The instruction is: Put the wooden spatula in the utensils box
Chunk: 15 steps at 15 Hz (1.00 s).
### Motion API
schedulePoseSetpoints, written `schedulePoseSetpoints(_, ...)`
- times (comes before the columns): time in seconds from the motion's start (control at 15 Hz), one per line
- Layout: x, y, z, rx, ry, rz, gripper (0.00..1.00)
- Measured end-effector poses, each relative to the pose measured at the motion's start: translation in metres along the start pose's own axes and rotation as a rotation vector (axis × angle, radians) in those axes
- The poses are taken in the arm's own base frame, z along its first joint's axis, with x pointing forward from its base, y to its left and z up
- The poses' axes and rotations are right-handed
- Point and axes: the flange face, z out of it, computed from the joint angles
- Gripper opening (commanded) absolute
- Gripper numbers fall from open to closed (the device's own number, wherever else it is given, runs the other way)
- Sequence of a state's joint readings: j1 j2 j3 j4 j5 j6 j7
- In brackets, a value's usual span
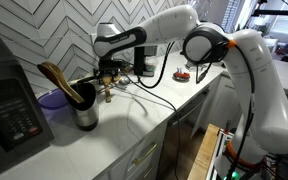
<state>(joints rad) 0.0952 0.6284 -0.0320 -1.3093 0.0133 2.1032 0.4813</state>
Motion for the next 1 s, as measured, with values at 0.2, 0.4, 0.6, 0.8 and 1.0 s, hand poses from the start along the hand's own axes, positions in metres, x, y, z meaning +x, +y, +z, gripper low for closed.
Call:
schedulePoseSetpoints(0.2, 0.008, -0.004, 0.011, -0.007, 0.011, 0.017, 0.66)
schedulePoseSetpoints(0.4, 0.013, -0.007, 0.022, -0.016, 0.017, 0.026, 0.69)
schedulePoseSetpoints(0.6, 0.016, -0.008, 0.03, -0.033, 0.023, 0.039, 0.57)
schedulePoseSetpoints(0.8, 0.019, -0.009, 0.036, -0.041, 0.029, 0.041, 0.28)
schedulePoseSetpoints(1.0, 0.022, -0.009, 0.039, -0.05, 0.037, 0.041, 0.05)
